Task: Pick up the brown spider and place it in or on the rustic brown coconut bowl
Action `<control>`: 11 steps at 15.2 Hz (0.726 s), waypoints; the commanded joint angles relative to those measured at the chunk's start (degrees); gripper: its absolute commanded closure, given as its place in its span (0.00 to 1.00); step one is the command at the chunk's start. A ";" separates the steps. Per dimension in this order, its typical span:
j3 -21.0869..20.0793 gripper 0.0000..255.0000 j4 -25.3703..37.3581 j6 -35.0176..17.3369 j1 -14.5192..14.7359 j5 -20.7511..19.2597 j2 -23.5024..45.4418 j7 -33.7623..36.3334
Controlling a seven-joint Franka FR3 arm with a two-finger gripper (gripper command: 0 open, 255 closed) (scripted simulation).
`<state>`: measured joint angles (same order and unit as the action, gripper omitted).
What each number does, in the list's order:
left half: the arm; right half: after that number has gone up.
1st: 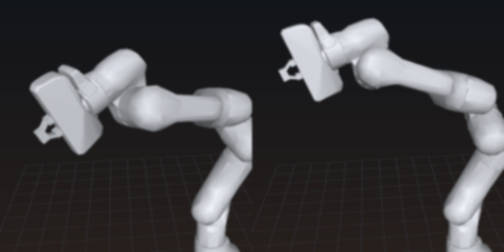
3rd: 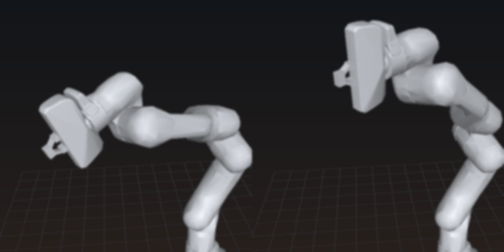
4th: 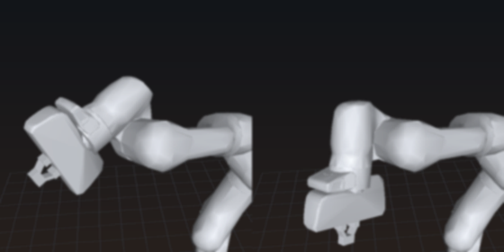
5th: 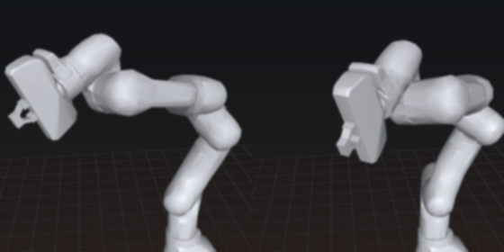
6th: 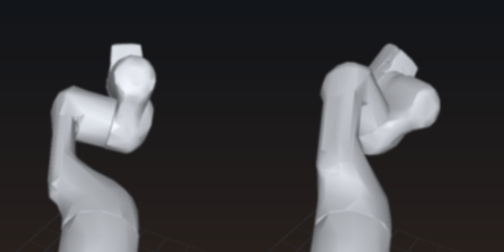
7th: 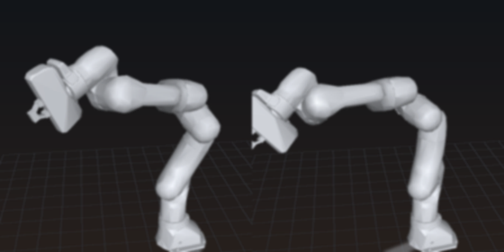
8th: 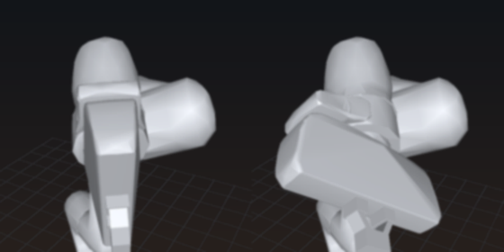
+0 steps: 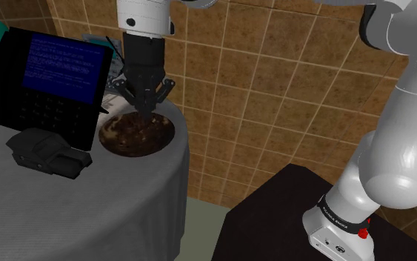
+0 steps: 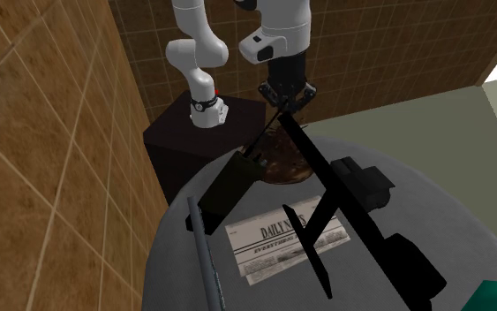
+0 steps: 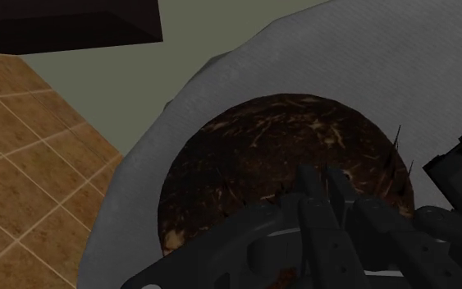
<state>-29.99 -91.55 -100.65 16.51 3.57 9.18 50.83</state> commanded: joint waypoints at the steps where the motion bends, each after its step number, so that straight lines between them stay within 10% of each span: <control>1: 0.09 1.00 -2.08 -1.45 -0.08 0.01 0.25 -0.18; 9: 0.04 1.00 -2.08 -1.45 -0.13 0.00 0.25 -0.17; 10: 0.00 0.00 -1.62 -1.37 0.02 -0.22 0.66 0.03; 11: -0.03 0.00 -1.73 -1.44 0.05 -0.20 0.61 0.08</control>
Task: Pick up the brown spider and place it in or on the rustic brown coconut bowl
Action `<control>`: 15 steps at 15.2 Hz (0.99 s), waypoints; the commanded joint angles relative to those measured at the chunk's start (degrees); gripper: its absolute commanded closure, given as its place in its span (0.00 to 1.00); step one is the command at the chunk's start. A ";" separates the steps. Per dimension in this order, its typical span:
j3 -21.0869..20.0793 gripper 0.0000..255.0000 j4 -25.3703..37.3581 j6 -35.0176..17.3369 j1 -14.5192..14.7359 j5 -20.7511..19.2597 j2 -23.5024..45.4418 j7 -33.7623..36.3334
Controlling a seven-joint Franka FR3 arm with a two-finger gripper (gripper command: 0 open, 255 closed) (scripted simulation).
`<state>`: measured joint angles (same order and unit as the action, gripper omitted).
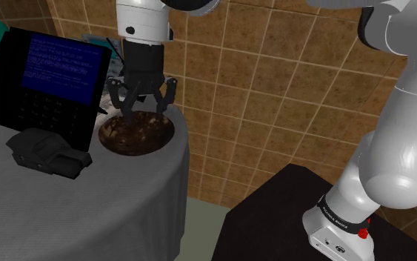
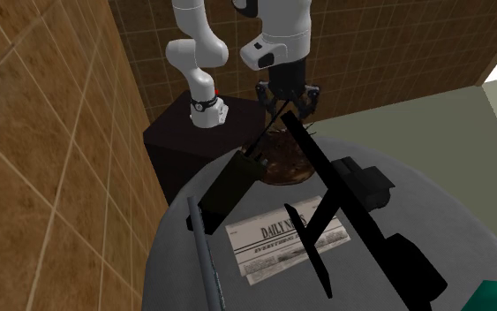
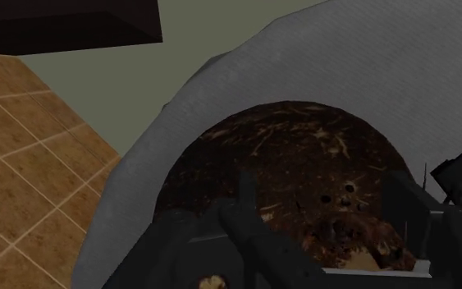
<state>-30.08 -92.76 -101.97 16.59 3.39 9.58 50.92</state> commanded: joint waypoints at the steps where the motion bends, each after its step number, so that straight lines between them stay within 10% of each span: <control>1: 0.04 0.00 -0.02 0.20 0.04 -0.13 0.40 0.10; 15: 0.22 0.00 7.29 7.38 -0.22 -0.25 0.60 0.07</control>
<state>-29.86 -85.48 -94.61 16.38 3.14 10.18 50.99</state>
